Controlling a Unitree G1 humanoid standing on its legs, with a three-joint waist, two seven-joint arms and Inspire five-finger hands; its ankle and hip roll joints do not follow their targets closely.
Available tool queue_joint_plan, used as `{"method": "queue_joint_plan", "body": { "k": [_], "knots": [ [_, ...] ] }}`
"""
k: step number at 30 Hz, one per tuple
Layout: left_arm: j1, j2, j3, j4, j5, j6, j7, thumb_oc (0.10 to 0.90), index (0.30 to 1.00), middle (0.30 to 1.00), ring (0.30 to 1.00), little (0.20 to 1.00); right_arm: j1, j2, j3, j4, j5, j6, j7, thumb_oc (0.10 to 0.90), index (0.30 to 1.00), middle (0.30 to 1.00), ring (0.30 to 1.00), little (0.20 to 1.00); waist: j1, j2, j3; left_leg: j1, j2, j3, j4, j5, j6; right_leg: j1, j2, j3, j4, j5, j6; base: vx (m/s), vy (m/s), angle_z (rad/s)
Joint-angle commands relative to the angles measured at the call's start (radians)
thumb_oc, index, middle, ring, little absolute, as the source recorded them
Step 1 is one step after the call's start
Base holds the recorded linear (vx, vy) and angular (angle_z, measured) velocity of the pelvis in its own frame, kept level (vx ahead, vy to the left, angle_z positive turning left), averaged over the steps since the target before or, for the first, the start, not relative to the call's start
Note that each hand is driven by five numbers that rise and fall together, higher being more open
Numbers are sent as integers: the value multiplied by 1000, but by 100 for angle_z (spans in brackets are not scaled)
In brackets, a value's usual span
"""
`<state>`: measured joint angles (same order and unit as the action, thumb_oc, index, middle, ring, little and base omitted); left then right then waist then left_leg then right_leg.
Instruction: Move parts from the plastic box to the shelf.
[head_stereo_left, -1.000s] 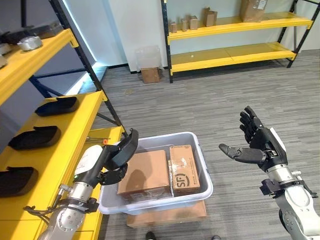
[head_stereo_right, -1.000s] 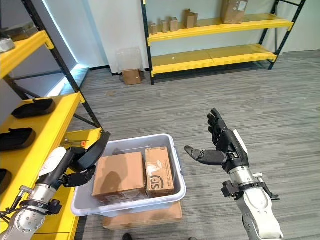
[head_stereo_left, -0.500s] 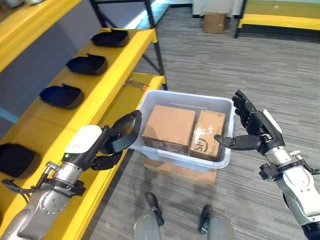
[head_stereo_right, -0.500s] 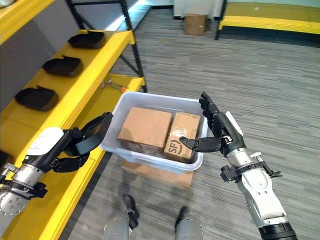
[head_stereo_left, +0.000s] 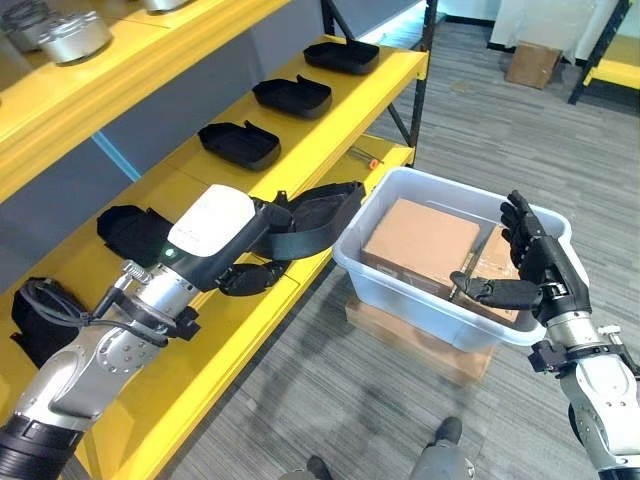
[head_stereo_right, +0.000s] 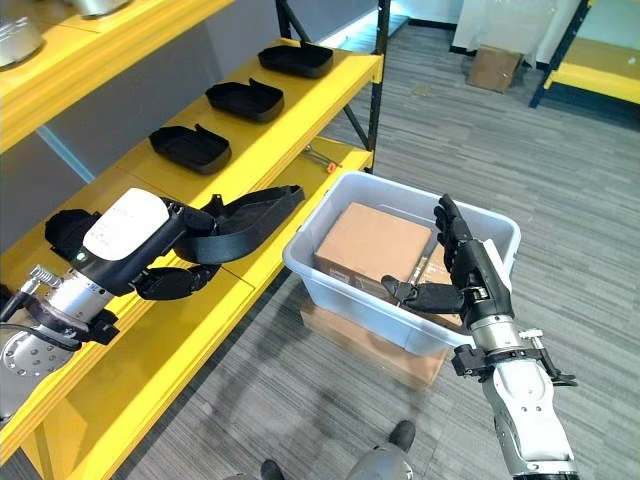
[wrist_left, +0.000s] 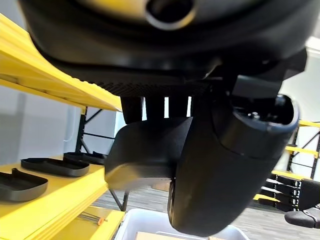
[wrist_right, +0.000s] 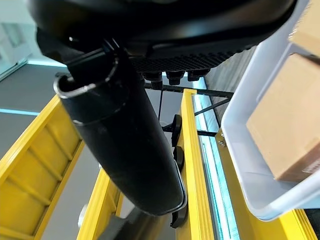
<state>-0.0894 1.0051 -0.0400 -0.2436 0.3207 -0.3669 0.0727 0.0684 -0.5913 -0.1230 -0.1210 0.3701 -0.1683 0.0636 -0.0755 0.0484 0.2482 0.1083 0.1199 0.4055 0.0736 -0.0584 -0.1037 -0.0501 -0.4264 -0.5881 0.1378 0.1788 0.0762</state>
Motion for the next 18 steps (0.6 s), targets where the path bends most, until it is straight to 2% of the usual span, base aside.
{"method": "queue_joint_plan", "body": {
  "k": [1, 5, 10, 12, 15, 16, 17, 18],
  "knots": [
    [-62, 22, 155, -114, -43, -42, 88, 400, 300, 300, 300, 300, -68, -30, -19, -94, -7, -100, -10, 900, 1000, 1000, 1000, 1000, -24, -29, -120, 54, 54, -14, -50, -41, -17, 42, -4, 0, 9, -55, 138, 8, 71, 12],
    [-37, 42, 184, -124, -27, -44, 93, 400, 300, 300, 300, 300, -71, -19, 0, -82, -11, -97, -6, 900, 1000, 1000, 1000, 1000, -16, -48, -148, 61, 28, -23, -59, -56, -1, 49, -21, -2, -2, -31, 154, 16, 81, 0],
    [-3, 44, 227, -136, -35, -43, 95, 400, 300, 300, 300, 300, -79, -3, 18, -77, -10, -94, -2, 900, 1000, 1000, 1000, 1000, -1, -74, -167, 31, 0, -45, 2, -98, 23, 64, -56, 0, -6, 3, 167, 23, 111, 3],
    [3, 49, 230, -136, -41, -42, 91, 400, 300, 300, 300, 300, -79, 5, 25, -80, -7, -93, -1, 900, 1000, 1000, 1000, 1000, 8, -84, -166, 6, -23, -65, 48, -124, 43, 77, -80, 2, -3, 27, 172, 30, 178, 16],
    [7, 63, 224, -133, -32, -39, 86, 400, 300, 300, 300, 300, -70, 12, 28, -80, -14, -92, -3, 900, 1000, 1000, 1000, 1000, 9, -89, -169, 0, -55, -83, 53, -136, 66, 94, -107, -5, 1, 51, 176, 39, 193, 28],
    [12, 79, 222, -126, -22, -34, 83, 400, 300, 300, 300, 300, -61, 16, 28, -80, -25, -88, -5, 900, 1000, 1000, 1000, 1000, 1, -86, -166, 2, -78, -102, 40, -137, 85, 90, -127, 23, 41, 57, 174, 50, 223, 39],
    [15, 87, 219, -119, -21, -34, 81, 400, 300, 300, 300, 300, -51, 19, 23, -79, -30, -86, -5, 900, 1000, 1000, 1000, 1000, -15, -83, -161, 8, -88, -120, 28, -137, 95, 76, -130, 79, 70, 53, 170, 87, 278, 45],
    [17, 92, 216, -113, -22, -36, 79, 400, 300, 300, 300, 300, -42, 22, 19, -77, -31, -84, -5, 900, 1000, 1000, 1000, 1000, -30, -83, -156, 22, -99, -134, 12, -137, 103, 47, -123, 167, 95, 54, 168, 24, 177, 88]
  ]
}}
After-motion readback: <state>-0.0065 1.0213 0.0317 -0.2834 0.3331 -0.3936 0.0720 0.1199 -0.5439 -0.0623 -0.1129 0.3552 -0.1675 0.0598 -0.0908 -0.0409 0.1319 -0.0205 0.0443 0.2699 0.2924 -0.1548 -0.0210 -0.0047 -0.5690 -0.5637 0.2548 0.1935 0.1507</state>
